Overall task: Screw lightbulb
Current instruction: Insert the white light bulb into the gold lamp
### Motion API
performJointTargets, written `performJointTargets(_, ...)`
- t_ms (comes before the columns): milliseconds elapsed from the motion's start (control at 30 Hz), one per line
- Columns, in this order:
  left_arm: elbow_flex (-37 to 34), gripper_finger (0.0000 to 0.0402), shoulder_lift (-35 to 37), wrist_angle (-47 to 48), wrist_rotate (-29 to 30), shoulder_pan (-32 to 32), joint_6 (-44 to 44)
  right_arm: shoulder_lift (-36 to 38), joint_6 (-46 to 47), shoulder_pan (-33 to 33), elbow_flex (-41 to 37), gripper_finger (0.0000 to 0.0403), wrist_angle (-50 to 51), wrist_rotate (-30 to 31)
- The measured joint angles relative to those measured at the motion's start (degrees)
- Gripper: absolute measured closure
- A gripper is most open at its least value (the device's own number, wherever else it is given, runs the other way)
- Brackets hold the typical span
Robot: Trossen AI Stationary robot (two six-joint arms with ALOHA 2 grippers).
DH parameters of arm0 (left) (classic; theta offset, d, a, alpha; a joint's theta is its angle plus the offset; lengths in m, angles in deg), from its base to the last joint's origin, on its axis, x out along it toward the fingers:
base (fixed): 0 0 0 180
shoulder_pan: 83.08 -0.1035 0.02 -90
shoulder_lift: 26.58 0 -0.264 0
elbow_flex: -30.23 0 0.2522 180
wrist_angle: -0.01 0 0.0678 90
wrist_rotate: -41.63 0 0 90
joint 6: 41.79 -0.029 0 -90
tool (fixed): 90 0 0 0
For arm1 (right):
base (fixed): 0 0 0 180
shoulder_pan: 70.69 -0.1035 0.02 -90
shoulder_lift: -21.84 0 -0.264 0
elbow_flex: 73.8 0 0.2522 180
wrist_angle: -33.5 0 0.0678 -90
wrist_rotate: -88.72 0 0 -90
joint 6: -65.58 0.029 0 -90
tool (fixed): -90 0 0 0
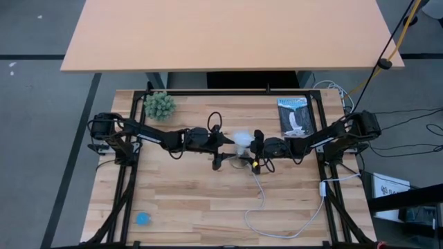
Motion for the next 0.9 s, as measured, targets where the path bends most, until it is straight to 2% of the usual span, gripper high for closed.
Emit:
performJointTargets(267, -0.02, 0.0143, 0.00, 0.11, -0.02, -0.02, -0.10, 0.02, -3.59, -0.39, 0.00, 0.0170, -0.63, 0.55)
performJointTargets(500, -0.04, 0.0143, 0.00, 2.87, 0.21, -0.02, -0.18, 0.03, -2.42, -0.39, 0.00, 0.0170, -0.82, 0.55)
performJointTargets(733, -0.04, 0.0143, 0.00, 3.43, 3.40, -0.96, -1.60, 0.07, -1.49, -0.39, 0.00, 0.0170, -2.93, 0.55)
performJointTargets(900, -0.12, 0.0143, 2.81, 5.39, 3.42, -2.69, -1.64, 1.91, -1.60, -0.39, 0.00, 0.0170, -3.60, 1.41)
